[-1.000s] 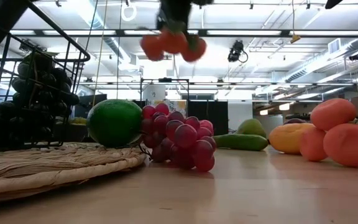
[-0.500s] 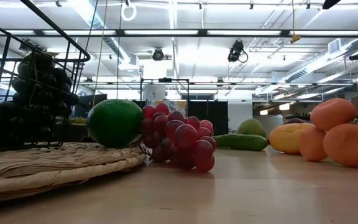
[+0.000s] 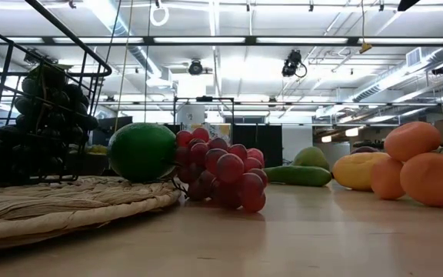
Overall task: Build produce basket
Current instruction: Put the top tangerine into the black wire basket, then put the black grapes into the black wire basket
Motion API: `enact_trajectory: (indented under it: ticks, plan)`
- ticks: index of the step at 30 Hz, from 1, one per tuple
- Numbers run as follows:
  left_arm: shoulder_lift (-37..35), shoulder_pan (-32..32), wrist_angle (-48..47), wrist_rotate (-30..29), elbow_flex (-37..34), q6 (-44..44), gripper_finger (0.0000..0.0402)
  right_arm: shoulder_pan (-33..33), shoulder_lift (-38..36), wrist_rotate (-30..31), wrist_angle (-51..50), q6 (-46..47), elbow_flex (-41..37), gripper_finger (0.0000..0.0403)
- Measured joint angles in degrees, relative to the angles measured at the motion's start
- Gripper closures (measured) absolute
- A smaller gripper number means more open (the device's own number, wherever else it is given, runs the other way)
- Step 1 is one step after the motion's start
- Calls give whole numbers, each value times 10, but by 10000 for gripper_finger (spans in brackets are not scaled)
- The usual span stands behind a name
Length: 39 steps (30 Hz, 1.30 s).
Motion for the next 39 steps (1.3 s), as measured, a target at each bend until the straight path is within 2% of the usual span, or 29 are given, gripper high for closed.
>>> enact_trajectory:
  ticks: [3,7,11,17,22,28,33,39]
  plan:
    - [-34,-18,28,-1,-51,-32,388,0,0,1,0,-7,0,133]
    - [-43,-34,60,-1,-79,-52,367,0,0,1,1,-7,0,133]
    - [-43,-41,63,-1,-89,-54,316,0,0,10,12,-4,0,133]
    - [-42,-29,61,-4,-92,-44,220,0,9,22,93,-39,0,133]
    - [-43,-8,61,-3,-92,-25,175,-1,45,29,151,-74,0,133]
    - [-43,32,75,-10,-65,-10,170,-18,118,22,199,-103,0,133]
    - [-43,65,119,-43,-7,-5,187,-34,169,-31,197,-97,0,133]
    - [-43,83,231,-94,45,32,206,-16,192,-99,194,-70,0,133]
